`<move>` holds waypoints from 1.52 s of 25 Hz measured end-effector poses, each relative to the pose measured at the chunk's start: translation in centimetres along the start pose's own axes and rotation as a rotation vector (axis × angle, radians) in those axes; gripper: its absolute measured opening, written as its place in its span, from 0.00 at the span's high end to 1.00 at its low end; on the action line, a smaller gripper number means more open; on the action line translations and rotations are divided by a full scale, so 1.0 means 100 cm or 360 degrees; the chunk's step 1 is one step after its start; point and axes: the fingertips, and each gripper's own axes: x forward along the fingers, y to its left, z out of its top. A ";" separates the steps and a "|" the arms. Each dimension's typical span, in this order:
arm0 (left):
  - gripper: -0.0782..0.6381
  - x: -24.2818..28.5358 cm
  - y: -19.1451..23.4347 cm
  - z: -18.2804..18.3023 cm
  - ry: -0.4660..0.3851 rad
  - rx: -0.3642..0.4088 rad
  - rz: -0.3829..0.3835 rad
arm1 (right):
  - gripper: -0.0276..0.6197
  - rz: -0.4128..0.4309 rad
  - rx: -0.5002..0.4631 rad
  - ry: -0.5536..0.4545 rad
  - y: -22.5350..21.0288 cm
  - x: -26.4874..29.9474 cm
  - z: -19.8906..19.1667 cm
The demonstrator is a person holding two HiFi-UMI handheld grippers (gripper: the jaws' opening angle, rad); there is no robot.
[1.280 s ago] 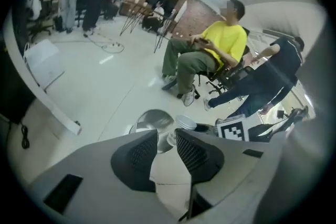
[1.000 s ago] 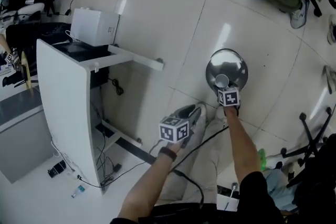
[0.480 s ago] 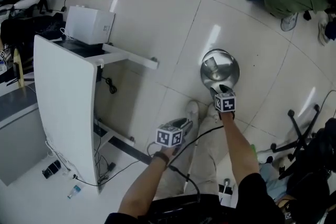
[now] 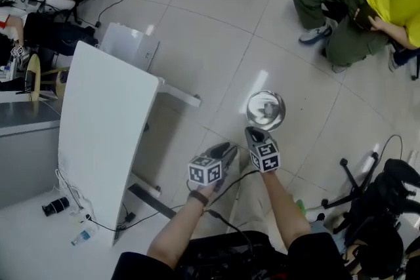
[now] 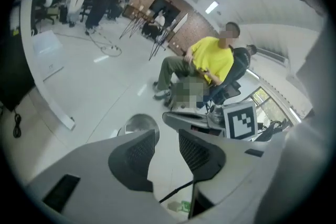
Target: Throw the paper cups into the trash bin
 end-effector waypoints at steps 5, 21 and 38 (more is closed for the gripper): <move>0.69 -0.116 -0.069 0.084 -0.0386 0.0200 -0.0028 | 0.95 0.0091 -0.0180 -0.0307 0.098 -0.108 0.117; 0.69 -0.309 -0.290 0.178 -0.0916 0.0973 -0.0499 | 0.95 -0.0206 -0.0452 -0.1083 0.231 -0.395 0.249; 0.69 -0.253 -0.310 0.167 -0.0666 0.0964 -0.0849 | 0.95 -0.0536 -0.0418 -0.1156 0.196 -0.435 0.244</move>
